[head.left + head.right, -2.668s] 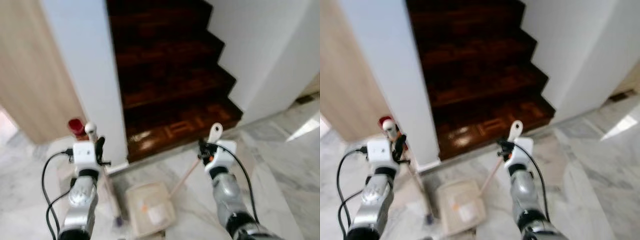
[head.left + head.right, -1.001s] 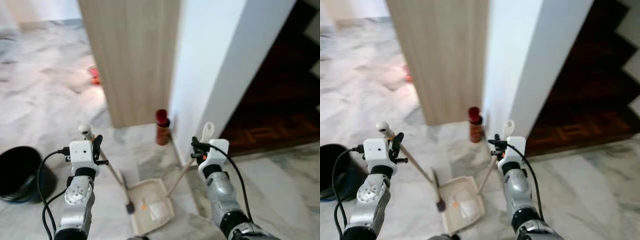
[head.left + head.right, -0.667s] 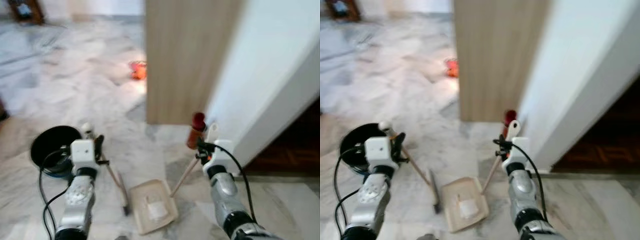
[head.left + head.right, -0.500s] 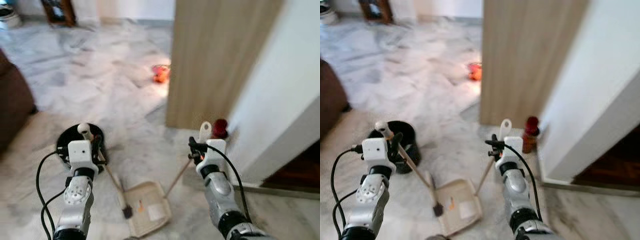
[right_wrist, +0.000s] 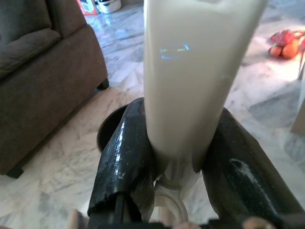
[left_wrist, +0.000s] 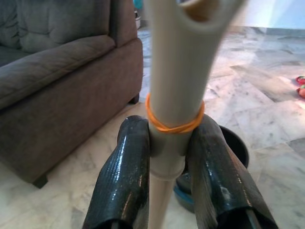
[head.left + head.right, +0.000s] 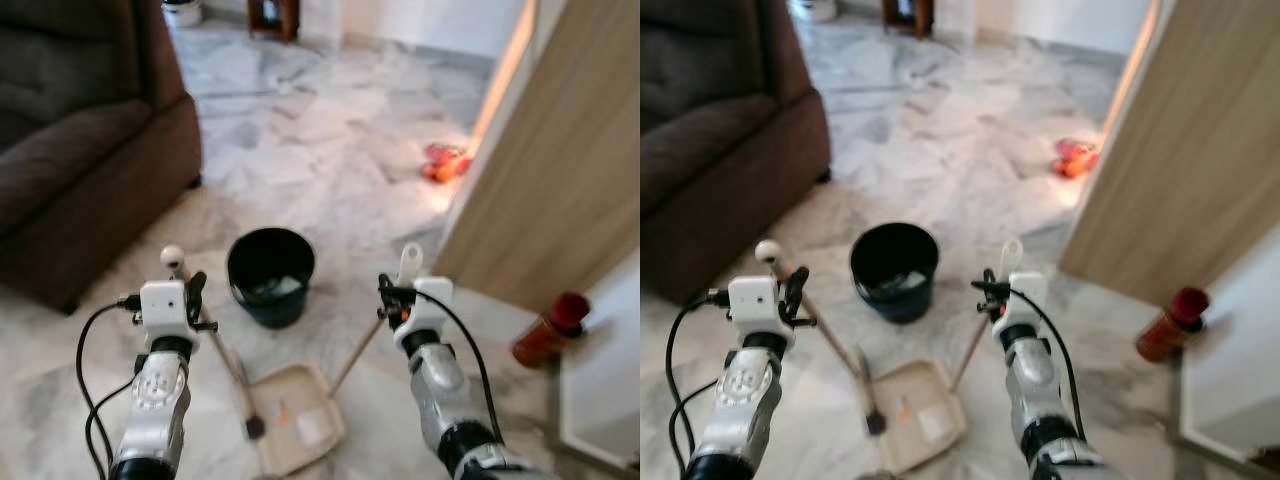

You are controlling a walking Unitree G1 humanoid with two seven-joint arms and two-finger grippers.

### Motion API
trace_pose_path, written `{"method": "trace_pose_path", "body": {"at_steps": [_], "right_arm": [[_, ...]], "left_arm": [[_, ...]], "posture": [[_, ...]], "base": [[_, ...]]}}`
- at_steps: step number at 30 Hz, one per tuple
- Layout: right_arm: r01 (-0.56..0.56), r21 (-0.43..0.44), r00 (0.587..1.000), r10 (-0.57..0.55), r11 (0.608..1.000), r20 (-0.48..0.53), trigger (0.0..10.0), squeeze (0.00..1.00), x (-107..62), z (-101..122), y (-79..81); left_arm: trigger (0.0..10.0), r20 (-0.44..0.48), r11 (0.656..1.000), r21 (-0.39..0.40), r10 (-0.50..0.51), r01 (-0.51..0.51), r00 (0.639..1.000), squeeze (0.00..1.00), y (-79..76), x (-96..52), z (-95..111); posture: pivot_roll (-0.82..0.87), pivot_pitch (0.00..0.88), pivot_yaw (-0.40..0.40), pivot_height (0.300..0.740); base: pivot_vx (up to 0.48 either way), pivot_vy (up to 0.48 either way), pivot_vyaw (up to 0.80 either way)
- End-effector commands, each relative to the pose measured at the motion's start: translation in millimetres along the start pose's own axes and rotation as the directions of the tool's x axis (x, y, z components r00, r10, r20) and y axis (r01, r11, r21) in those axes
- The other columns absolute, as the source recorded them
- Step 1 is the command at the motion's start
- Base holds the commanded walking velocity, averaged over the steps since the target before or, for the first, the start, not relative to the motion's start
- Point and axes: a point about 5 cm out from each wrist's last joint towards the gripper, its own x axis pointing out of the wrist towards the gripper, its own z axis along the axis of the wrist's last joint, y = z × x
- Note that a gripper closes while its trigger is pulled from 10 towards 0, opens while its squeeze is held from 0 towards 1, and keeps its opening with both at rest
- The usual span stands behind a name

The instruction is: Sweep floor

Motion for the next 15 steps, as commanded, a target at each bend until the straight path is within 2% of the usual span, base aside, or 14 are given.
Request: {"method": "trace_pose_path", "body": {"at_steps": [1, 3, 6, 15], "right_arm": [[-0.006, -0.016, 0.999, 0.007, 1.000, 0.044, 10.0, 0.00, 5.5, 10.9, 0.4], [-0.005, -0.016, 0.999, 0.006, 1.000, 0.044, 10.0, 0.00, 5.6, 10.9, 0.5], [0.005, 0.005, 0.999, -0.005, 1.000, 0.041, 10.0, 0.00, 5.4, 10.2, -0.6], [0.014, 0.009, 0.999, -0.015, 1.000, 0.039, 10.0, 0.00, 5.4, 10.4, -2.5]], "left_arm": [[10.0, 0.032, 1.000, -0.007, -0.001, 0.001, 0.999, 0.00, 0.5, 2.3, 6.3], [10.0, 0.032, 1.000, -0.007, 0.000, 0.000, 1.000, 0.00, 0.8, 2.5, 6.3], [10.0, 0.032, 1.000, -0.007, 0.001, -0.001, 0.999, 0.00, 1.1, 2.6, 6.3], [10.0, 0.038, 1.000, -0.002, 0.004, -0.004, 0.999, 0.00, 1.7, 2.5, 7.0]], "posture": [[0.13, 0.096, -0.039, 0.740], [0.13, 0.097, -0.039, 0.740], [0.13, 0.098, -0.039, 0.740], [0.13, 0.100, -0.039, 0.740]], "base": [[0.000, 0.292, 0.58], [0.000, 0.296, 0.55], [0.000, 0.295, 0.00], [0.000, 0.000, 0.00]]}}
